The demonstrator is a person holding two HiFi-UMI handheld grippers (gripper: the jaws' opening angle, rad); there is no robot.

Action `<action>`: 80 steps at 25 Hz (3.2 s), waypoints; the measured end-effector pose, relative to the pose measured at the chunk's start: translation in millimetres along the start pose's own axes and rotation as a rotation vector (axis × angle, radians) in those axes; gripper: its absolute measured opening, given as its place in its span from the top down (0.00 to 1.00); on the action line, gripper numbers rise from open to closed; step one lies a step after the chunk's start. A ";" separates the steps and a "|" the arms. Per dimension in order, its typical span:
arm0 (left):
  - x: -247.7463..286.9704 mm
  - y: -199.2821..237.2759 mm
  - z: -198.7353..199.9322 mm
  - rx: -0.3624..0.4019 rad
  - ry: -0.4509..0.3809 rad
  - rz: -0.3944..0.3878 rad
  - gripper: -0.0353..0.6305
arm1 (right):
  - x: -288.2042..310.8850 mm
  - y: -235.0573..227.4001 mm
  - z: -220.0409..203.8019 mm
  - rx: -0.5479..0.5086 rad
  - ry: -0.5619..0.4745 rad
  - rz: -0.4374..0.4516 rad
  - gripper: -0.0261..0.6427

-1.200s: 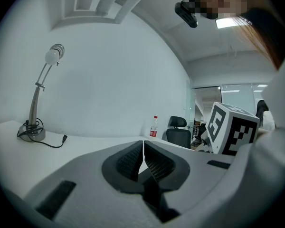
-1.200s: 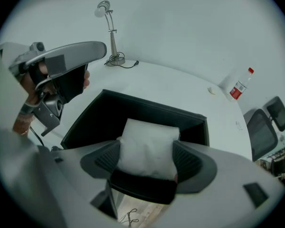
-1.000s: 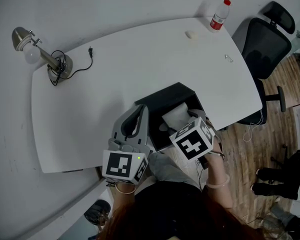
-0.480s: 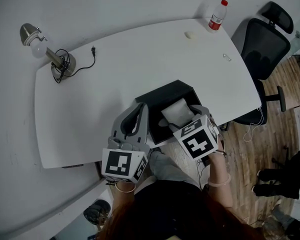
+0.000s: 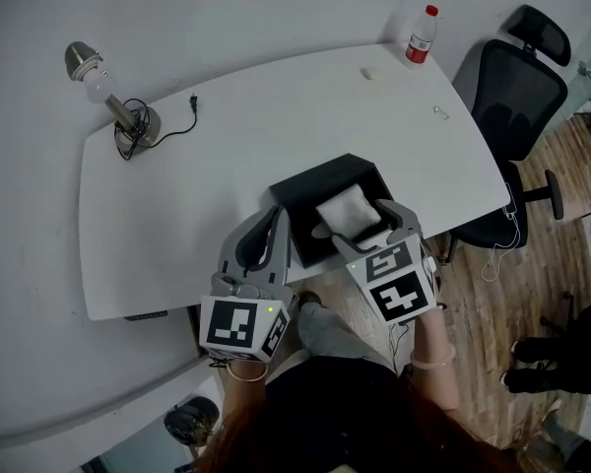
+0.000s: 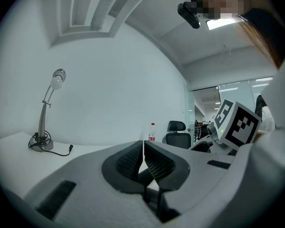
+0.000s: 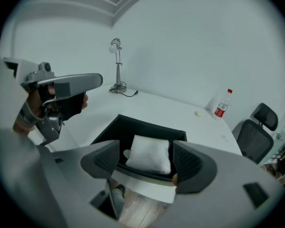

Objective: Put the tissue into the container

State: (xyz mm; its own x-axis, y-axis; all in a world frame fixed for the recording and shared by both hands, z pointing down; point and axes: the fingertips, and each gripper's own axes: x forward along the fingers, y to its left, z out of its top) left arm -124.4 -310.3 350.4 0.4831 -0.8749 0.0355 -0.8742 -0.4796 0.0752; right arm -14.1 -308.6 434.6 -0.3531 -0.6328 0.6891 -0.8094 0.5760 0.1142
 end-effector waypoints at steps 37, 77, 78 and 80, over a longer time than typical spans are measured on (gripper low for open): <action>-158.2 -106.2 23.5 0.060 -0.107 0.055 0.90 | -161.6 67.6 -29.6 -0.012 -0.358 -0.139 0.81; -212.7 -247.0 28.1 0.064 -0.130 0.112 0.90 | -295.3 81.0 -97.1 -0.061 -0.568 -0.087 0.93; -215.7 -251.8 28.3 0.067 -0.130 0.118 0.90 | -300.9 80.4 -99.5 -0.054 -0.579 -0.078 0.93; -222.4 -260.4 28.8 0.074 -0.130 0.135 0.90 | -311.5 80.1 -104.3 -0.038 -0.600 -0.058 0.93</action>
State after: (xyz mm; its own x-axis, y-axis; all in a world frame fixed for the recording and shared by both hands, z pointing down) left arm -5.5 7.2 294.1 0.3554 -0.9304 -0.0893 -0.9340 -0.3572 0.0050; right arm 80.0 -11.4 303.7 -0.5208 -0.8390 0.1580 -0.8219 0.5427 0.1731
